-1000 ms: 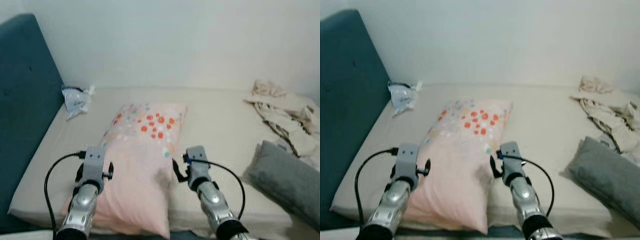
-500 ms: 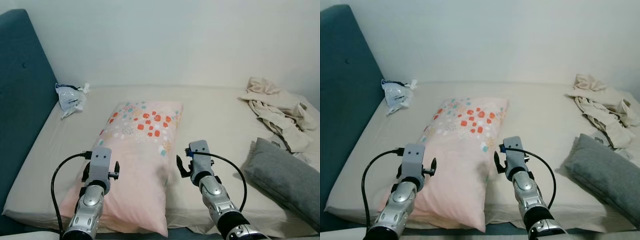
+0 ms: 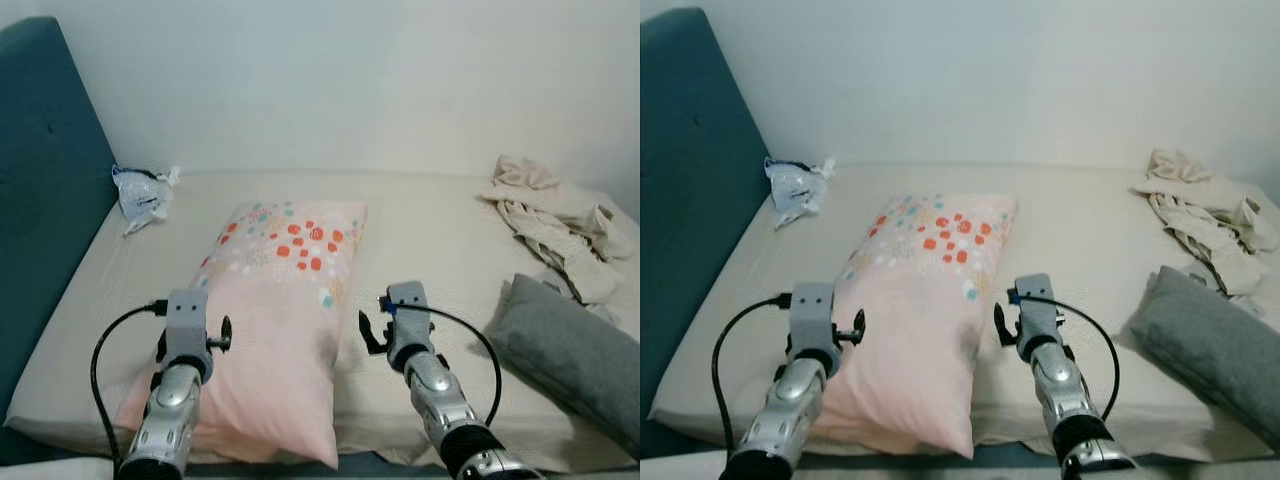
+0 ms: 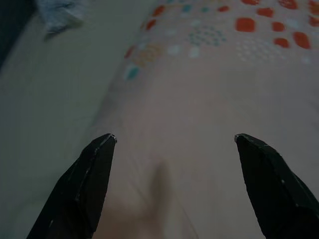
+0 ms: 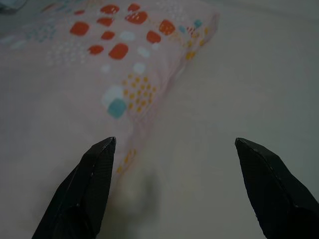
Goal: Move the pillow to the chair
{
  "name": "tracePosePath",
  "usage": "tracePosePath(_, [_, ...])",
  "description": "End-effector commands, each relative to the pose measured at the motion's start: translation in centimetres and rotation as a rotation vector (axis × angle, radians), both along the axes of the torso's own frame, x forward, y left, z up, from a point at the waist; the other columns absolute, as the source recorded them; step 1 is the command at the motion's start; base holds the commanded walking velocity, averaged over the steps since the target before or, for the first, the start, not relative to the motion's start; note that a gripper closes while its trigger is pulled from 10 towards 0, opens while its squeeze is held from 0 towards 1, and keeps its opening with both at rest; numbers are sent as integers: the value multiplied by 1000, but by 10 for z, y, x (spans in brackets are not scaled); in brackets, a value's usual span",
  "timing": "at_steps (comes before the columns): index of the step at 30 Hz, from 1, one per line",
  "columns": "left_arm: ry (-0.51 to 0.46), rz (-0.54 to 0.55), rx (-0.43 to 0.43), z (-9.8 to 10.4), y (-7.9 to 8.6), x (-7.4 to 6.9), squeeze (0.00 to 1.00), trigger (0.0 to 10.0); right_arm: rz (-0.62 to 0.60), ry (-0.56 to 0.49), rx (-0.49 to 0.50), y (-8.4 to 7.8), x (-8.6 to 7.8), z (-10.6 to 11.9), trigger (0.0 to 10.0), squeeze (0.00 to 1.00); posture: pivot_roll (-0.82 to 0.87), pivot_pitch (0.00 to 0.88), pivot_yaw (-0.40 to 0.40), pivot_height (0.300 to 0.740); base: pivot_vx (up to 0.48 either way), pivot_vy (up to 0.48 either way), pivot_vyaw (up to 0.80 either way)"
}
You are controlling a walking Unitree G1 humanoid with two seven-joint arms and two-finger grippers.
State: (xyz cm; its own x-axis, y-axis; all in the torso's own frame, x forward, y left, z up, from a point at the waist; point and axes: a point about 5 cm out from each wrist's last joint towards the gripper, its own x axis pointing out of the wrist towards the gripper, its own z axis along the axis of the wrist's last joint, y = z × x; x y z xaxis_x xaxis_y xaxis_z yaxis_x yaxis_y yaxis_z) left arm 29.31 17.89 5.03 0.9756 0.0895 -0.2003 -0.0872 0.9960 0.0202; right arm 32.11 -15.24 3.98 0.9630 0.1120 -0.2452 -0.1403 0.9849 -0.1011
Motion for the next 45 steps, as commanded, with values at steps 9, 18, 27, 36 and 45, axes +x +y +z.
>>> tracePosePath(9, [127, -25, -344, -15, 24, -32, 0, 10000, 32, 8, -9, 0, -7, -6, 10000, 0, 29, 109, -28, 626, 0, 0, 0])
tracePosePath(18, [146, -78, -577, -4, 50, -60, 0, 10000, 39, -5, 6, -2, -6, -3, 10000, 0, 43, 121, -36, 626, 0, 0, 0])
tracePosePath(27, [298, 55, -611, -29, 56, -79, 0, 10000, 41, 24, 53, -1, -7, -7, 10000, 0, 55, 133, -50, 611, 0, 0, 0])
tracePosePath(36, [319, 201, -657, -38, 40, -70, 0, 10000, 60, 9, 59, 5, -4, -2, 10000, 0, 38, 136, -46, 557, 0, 0, 0])
tracePosePath(45, [45, 113, -1078, -13, 32, -55, 0, 10000, 67, 15, 53, 2, -5, -3, 10000, 0, 18, 130, -35, 518, 0, 0, 0])
